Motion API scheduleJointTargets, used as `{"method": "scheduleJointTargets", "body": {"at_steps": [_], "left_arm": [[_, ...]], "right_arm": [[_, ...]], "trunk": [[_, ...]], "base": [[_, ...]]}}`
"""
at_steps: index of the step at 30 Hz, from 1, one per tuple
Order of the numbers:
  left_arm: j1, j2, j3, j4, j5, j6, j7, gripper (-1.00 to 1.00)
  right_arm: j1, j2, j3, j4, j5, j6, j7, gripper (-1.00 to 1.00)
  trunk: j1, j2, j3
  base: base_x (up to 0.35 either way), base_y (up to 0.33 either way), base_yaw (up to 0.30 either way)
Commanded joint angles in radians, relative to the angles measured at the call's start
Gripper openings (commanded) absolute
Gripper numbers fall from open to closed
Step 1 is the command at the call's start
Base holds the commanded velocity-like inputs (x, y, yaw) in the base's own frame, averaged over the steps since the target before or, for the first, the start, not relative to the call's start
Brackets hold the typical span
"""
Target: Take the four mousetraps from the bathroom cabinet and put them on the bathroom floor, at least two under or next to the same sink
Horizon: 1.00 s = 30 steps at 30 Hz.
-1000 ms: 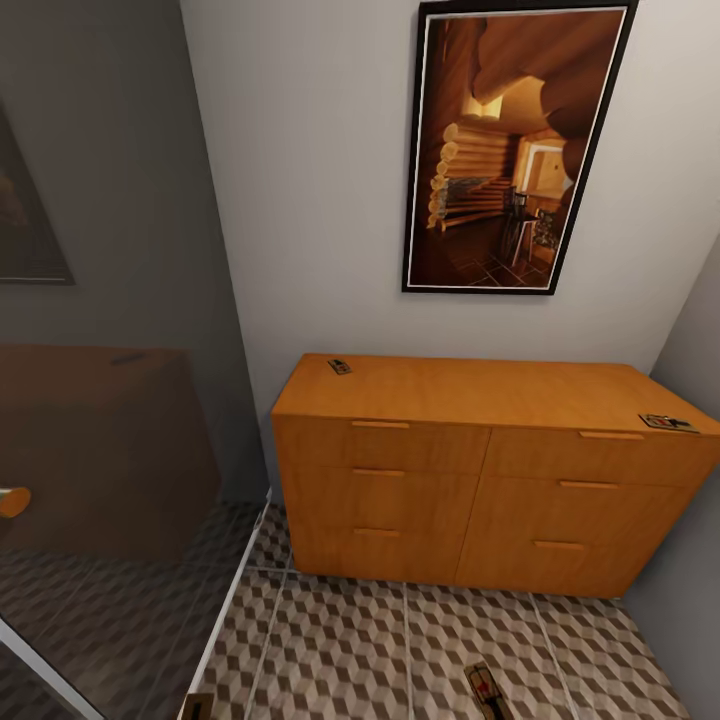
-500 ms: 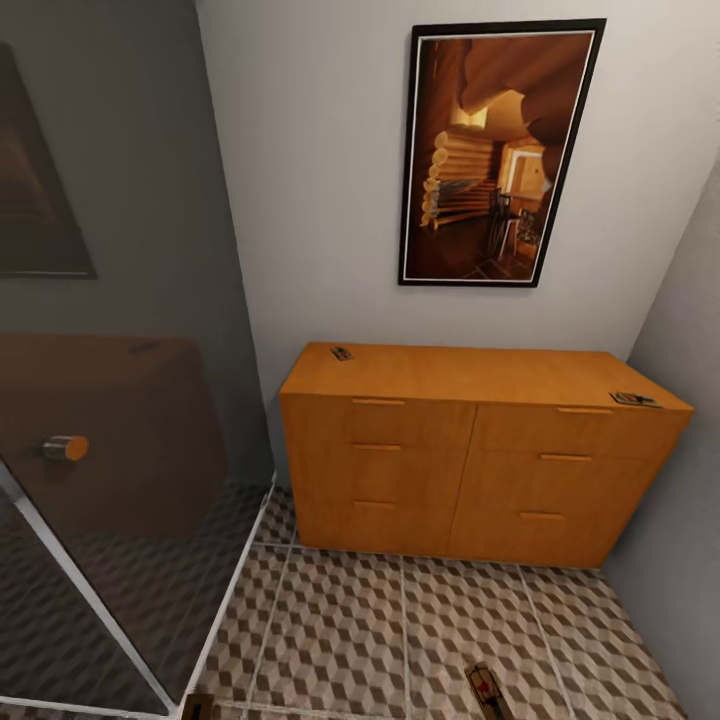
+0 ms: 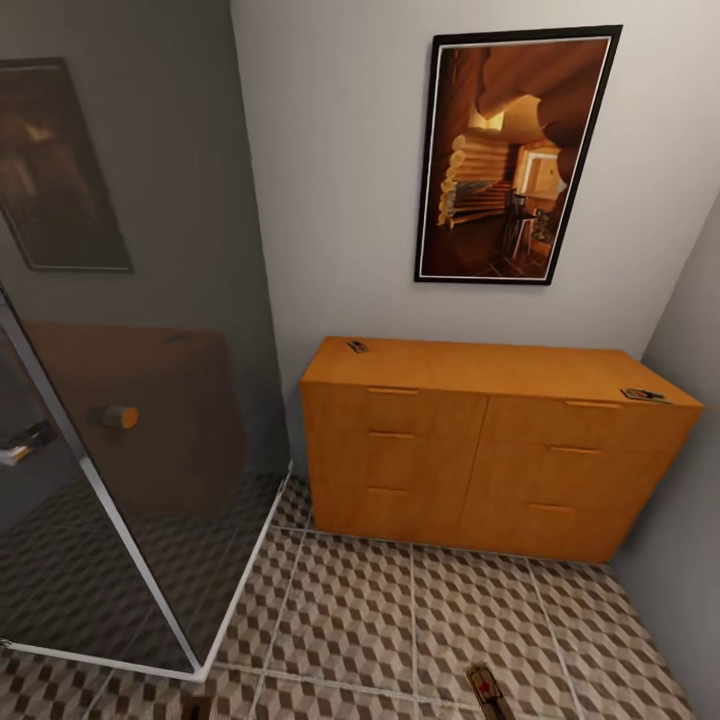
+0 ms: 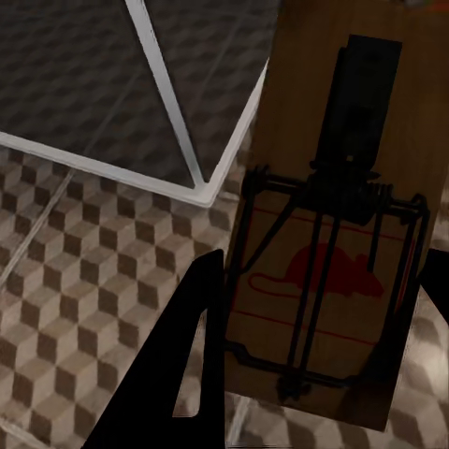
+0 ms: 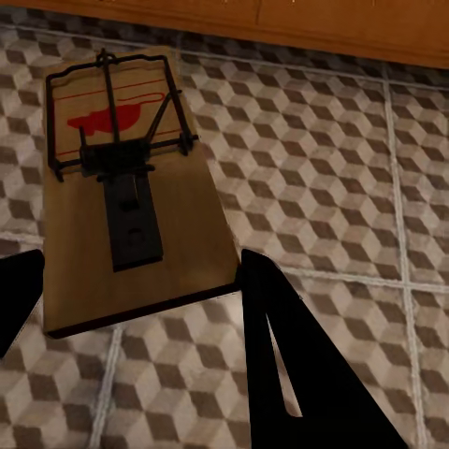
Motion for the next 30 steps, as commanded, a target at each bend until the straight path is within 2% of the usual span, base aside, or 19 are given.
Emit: {"method": "scheduleJointTargets", "body": {"at_steps": [1,30], "left_arm": [[-0.001,-0.001,-0.006,0.002,-0.01,-0.001,0.016,-1.0],[-0.001,-0.002,-0.006,0.002,-0.01,-0.001,0.016,-1.0]], "right_arm": [[0.0,-0.001,0.008,0.0,-0.007,-0.003,-0.011,-1.0],[0.0,-0.001,0.01,0.002,-0.007,-0.003,-0.011,-1.0]], "trunk": [[0.0,0.0,-0.001],[0.0,0.0,-0.001]], "base": [[-0.007,0.0,0.246],[-0.001,0.0,0.254]]}}
